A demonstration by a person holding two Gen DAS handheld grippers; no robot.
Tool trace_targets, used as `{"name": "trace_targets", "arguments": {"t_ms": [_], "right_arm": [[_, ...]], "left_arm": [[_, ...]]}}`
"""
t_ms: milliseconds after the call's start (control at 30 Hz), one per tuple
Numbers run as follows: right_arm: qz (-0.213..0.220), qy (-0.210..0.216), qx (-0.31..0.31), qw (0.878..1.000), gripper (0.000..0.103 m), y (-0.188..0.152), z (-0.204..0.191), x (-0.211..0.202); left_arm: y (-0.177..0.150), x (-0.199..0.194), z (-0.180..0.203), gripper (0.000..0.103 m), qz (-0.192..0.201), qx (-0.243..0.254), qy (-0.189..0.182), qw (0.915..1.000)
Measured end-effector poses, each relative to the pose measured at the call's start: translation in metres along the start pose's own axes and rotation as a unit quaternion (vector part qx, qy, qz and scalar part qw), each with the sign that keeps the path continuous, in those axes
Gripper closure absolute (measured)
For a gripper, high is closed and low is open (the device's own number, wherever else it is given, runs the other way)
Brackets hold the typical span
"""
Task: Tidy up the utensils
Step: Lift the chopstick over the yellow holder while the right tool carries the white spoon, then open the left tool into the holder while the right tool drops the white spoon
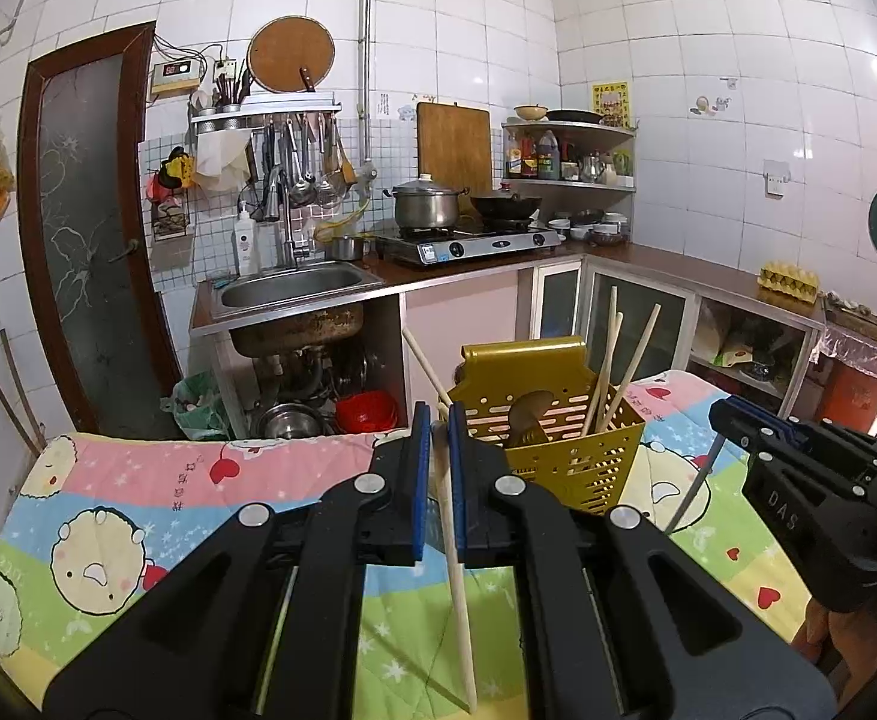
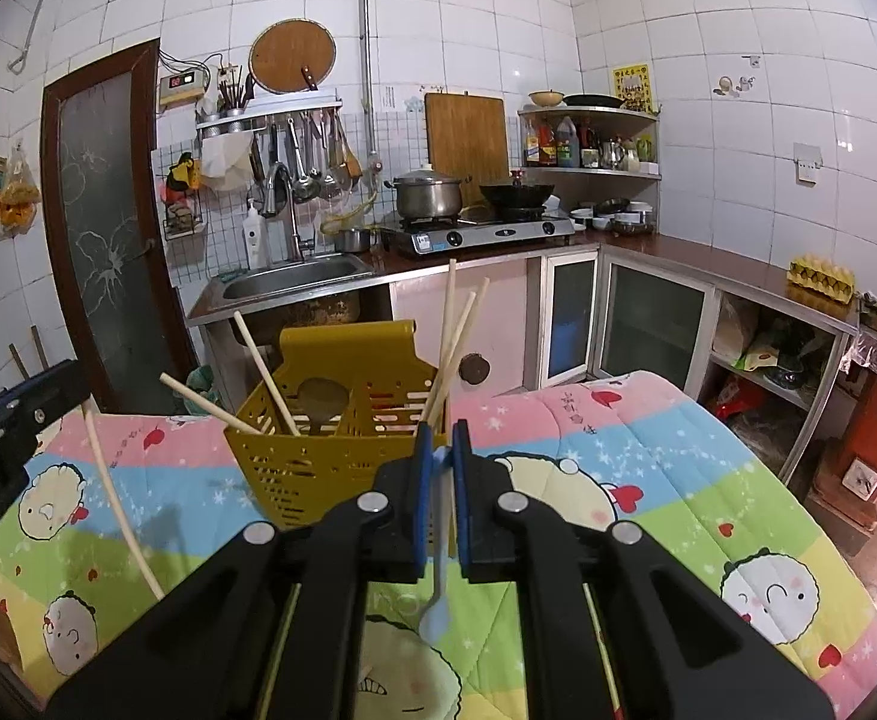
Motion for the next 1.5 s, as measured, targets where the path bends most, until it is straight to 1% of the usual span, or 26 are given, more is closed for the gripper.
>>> {"name": "trace_targets", "arguments": {"t_ms": [67, 200, 333, 533, 667, 833, 1000, 1267, 1367, 1500], "right_arm": [[0.003, 0.001, 0.002, 1.0, 0.096, 0.002, 0.001, 0.001], [0.011, -0.008, -0.006, 1.0, 0.097, 0.008, 0.004, 0.001], [0.017, -0.007, -0.001, 1.0, 0.097, 0.017, 0.009, 0.002], [0.031, -0.01, -0.001, 0.999, 0.097, 0.038, 0.013, 0.0], [0.047, -0.01, -0.007, 0.999, 0.097, 0.063, 0.013, -0.003], [0.063, -0.009, -0.012, 0.998, 0.097, 0.094, 0.012, -0.006], [0.081, -0.009, -0.005, 0.997, 0.097, 0.122, 0.015, -0.006], [0.1, -0.007, -0.007, 0.995, 0.098, 0.157, 0.011, 0.007], [0.1, -0.006, -0.006, 0.995, 0.098, 0.16, 0.009, 0.018], [0.093, -0.005, -0.005, 0.996, 0.098, 0.154, 0.01, 0.035]], "left_arm": [[-0.001, -0.001, 0.0, 0.098, 0.002, -0.005, -0.003, 1.0], [0.007, -0.004, 0.0, 0.098, 0.012, -0.005, -0.007, 0.9999], [0.022, -0.008, 0.003, 0.098, 0.025, -0.009, -0.014, 0.9996], [0.049, -0.01, 0.012, 0.098, 0.039, -0.017, -0.025, 0.9988], [0.068, -0.015, 0.021, 0.098, 0.049, -0.016, -0.037, 0.998], [0.097, -0.026, 0.036, 0.098, 0.078, -0.009, -0.043, 0.9959], [0.117, -0.029, 0.045, 0.098, 0.104, -0.011, -0.048, 0.9934], [0.138, -0.009, 0.056, 0.098, 0.123, -0.013, -0.051, 0.9911], [0.141, 0.001, 0.055, 0.098, 0.128, -0.013, -0.051, 0.9903], [0.146, 0.02, 0.051, 0.098, 0.13, -0.021, -0.052, 0.99]]}}
Point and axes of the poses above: each gripper's, at about its wrist camera, not at the fingertips, and x roughly the way its jaws point, z to its right, y to its top, the point moved 10 cm from there along x, roughly the way its jaws point, and after that the axes turned 13 degrees about -x, right-handed, at the moved point
